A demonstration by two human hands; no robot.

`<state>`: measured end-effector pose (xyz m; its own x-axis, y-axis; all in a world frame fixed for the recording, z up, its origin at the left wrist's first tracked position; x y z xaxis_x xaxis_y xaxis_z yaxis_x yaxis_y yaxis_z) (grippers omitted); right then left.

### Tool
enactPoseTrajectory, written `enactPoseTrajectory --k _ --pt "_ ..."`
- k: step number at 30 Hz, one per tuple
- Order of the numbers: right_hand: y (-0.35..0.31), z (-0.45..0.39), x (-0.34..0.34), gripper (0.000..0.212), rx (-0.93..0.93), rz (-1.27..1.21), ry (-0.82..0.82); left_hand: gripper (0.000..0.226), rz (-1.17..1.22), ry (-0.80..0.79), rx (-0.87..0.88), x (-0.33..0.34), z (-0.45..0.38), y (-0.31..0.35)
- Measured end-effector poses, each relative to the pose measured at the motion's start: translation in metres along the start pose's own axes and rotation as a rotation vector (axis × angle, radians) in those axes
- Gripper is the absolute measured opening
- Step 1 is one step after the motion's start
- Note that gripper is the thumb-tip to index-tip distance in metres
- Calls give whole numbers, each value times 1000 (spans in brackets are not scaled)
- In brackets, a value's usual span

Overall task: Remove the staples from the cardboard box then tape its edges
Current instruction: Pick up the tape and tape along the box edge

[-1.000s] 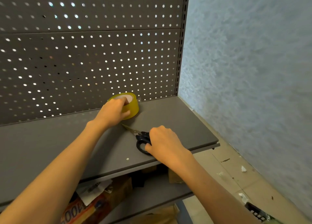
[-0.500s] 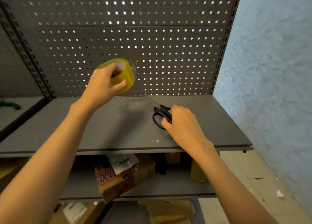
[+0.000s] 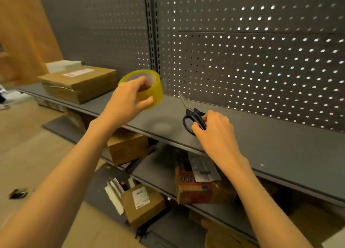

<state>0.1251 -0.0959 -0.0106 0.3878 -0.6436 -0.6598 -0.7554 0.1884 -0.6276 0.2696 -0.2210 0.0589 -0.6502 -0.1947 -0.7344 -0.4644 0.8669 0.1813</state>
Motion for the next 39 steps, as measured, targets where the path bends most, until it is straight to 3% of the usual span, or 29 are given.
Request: enactPoseTrajectory --k 8,23,39 --pt "-88 -23 70 11 -114 -31 -23 21 -38 15 -64 -48 22 -97" --pt "-232 -78 215 15 -132 -57 41 18 -78 8 -80 -117 41 -295" --pt "-283 -216 320 20 -123 -28 97 20 -131 -27 -47 -95 -44 -438"
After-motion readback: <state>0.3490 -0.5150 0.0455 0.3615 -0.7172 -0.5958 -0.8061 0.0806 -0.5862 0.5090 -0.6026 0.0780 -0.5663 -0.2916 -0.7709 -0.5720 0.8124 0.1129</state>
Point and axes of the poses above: each hand's wrist, its own z-axis away from the middle knuckle, its own x-axis out of the palm, y = z × x, the point moved 10 cm from there along -z, towards the middle knuckle, and after that the axes turned 6 degrees about -z, right-handed, at the moved point
